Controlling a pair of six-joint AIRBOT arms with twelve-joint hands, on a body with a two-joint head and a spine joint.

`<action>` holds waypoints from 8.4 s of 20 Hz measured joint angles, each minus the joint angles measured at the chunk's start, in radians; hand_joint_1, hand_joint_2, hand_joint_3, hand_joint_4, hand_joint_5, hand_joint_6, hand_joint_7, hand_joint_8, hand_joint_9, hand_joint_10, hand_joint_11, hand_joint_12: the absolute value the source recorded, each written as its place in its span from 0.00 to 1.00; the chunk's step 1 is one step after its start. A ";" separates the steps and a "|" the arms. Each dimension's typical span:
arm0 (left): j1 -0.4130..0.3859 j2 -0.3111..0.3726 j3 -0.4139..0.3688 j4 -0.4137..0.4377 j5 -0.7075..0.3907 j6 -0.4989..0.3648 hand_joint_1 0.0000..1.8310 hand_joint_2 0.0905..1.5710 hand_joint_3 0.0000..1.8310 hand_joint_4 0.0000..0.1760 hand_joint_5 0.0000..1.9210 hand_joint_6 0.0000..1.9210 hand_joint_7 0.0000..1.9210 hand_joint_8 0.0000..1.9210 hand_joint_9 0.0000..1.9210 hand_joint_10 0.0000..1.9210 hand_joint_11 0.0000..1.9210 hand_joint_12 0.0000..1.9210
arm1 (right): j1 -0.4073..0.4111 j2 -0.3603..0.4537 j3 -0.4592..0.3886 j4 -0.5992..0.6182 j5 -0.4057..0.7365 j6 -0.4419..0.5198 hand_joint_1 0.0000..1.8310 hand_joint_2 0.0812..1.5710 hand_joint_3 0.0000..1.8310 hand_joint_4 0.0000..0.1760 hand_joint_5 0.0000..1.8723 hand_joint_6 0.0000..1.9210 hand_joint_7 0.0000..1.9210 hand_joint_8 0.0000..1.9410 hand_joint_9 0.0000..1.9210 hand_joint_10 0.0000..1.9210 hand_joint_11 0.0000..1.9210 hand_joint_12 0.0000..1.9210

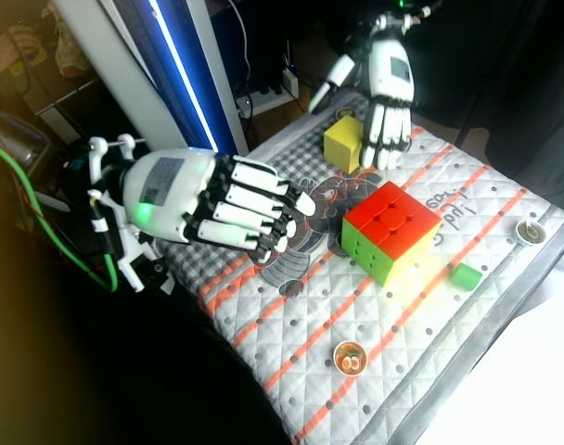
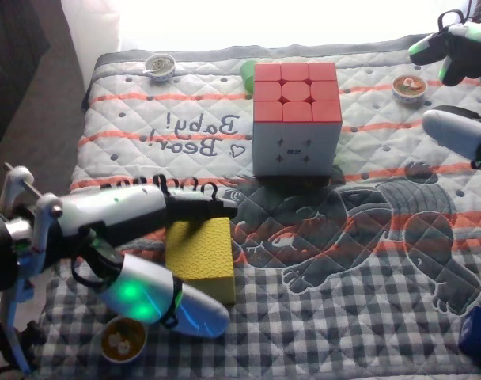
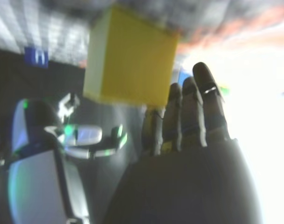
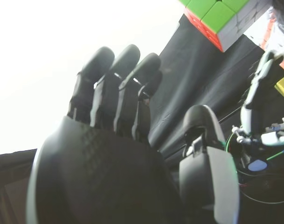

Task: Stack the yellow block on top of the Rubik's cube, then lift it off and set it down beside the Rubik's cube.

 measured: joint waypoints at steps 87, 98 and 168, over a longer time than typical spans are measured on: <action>-0.055 0.000 0.034 -0.231 0.736 0.014 0.29 0.71 0.00 0.47 0.12 0.00 0.16 0.01 0.00 0.35 0.00 0.72 | 0.305 -0.129 0.171 -0.124 -0.195 0.038 0.25 0.51 0.00 0.00 0.09 0.02 0.10 0.00 0.07 0.09 0.00 0.48; -0.004 0.007 0.005 -0.278 0.804 0.011 0.32 0.74 0.00 0.11 0.15 0.01 0.18 0.02 0.00 0.43 0.00 0.78 | 0.448 -0.267 0.322 -0.136 -0.441 0.039 0.26 0.48 0.00 0.00 0.02 0.00 0.00 0.00 0.00 0.00 0.00 0.00; 0.196 0.039 -0.050 -0.388 1.015 -0.133 0.33 0.78 0.00 0.30 0.12 0.30 0.16 0.25 0.03 0.44 0.00 0.74 | -0.136 -0.082 -0.007 -0.089 -0.164 0.069 0.42 0.54 0.00 0.00 0.00 0.00 0.00 0.00 0.00 0.00 0.00 0.02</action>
